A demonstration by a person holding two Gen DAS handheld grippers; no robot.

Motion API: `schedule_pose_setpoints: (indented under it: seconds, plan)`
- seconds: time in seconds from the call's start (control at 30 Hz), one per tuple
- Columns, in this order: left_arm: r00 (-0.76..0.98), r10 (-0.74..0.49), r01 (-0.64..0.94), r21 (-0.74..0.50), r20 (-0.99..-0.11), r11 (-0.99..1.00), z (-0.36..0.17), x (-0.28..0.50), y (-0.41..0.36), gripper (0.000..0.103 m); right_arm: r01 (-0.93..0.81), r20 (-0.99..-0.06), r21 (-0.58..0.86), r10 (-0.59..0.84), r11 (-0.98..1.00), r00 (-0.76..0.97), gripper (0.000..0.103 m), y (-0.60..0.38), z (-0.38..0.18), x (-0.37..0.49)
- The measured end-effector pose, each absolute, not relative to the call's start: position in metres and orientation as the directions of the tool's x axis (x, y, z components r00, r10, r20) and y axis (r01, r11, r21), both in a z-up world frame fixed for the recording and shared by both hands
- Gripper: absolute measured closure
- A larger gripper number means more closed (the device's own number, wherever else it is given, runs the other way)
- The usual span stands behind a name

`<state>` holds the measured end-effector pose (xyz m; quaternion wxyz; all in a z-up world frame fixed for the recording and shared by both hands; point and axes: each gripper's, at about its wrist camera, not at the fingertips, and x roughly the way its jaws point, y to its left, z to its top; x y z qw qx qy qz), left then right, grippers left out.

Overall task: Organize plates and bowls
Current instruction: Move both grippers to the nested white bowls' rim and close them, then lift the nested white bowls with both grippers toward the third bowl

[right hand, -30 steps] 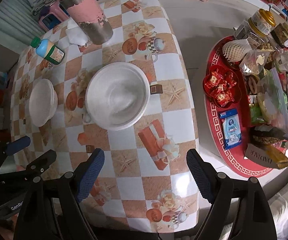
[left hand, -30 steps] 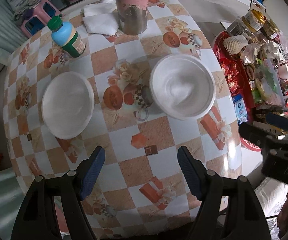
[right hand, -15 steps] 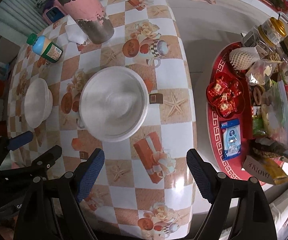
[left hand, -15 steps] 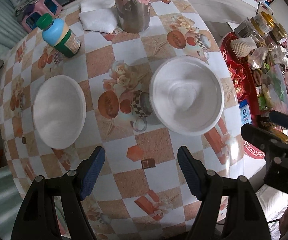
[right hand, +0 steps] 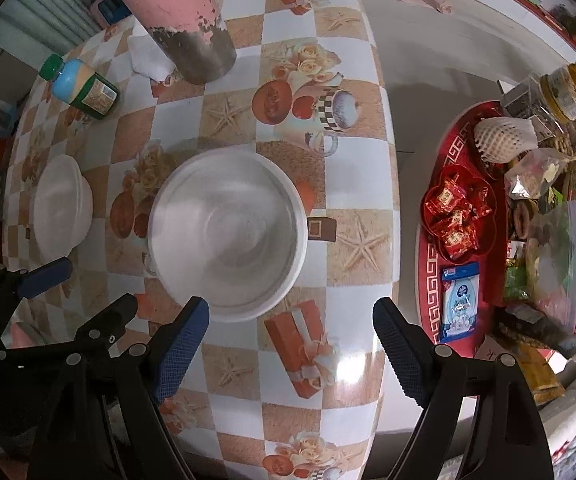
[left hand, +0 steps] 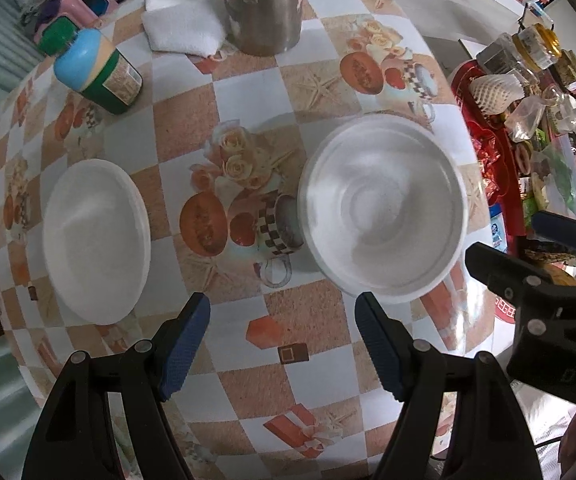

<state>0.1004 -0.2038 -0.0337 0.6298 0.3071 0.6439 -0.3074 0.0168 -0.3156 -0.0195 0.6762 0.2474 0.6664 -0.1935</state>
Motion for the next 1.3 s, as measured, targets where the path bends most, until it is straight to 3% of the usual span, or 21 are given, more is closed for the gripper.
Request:
schedule_pose_setpoints:
  seconds: [0.37, 0.63, 0.77, 0.83, 0.9, 0.93, 1.3]
  plan:
    - [-0.050, 0.021, 0.780, -0.025, -0.999, 0.626, -0.056, 0.113, -0.217, 0.030, 0.586, -0.995, 0.086, 0.096, 0.806, 0.013, 0.018, -0.325, -0.043, 0.031]
    - [-0.096, 0.044, 0.767, -0.045, -0.994, 0.640, -0.077, 0.122, -0.223, 0.054, 0.578, -0.995, 0.084, 0.103, 0.812, -0.001, 0.018, -0.329, -0.061, 0.044]
    - [-0.120, 0.057, 0.767, -0.056, -0.991, 0.639, -0.084, 0.122, -0.226, 0.059, 0.585, -0.992, 0.087, 0.121, 0.806, -0.020, 0.031, -0.330, -0.071, 0.047]
    - [-0.140, 0.050, 0.766, -0.077, -0.989, 0.639, -0.086, 0.120, -0.228, 0.072, 0.588, -0.990, 0.100, 0.139, 0.803, -0.022, 0.033, -0.329, -0.074, 0.048]
    - [-0.159, 0.021, 0.772, -0.111, -0.987, 0.626, -0.080, 0.116, -0.228, 0.080, 0.590, -0.987, 0.117, 0.160, 0.799, -0.021, 0.067, -0.327, -0.077, 0.049]
    - [-0.161, 0.009, 0.776, -0.121, -0.987, 0.619, -0.077, 0.114, -0.228, 0.081, 0.594, -0.986, 0.115, 0.164, 0.796, -0.028, 0.073, -0.326, -0.078, 0.049]
    - [-0.163, -0.007, 0.737, -0.126, -0.987, 0.664, -0.068, 0.132, -0.191, 0.081, 0.641, -0.977, 0.184, 0.208, 0.745, 0.038, 0.087, -0.320, -0.072, 0.032]
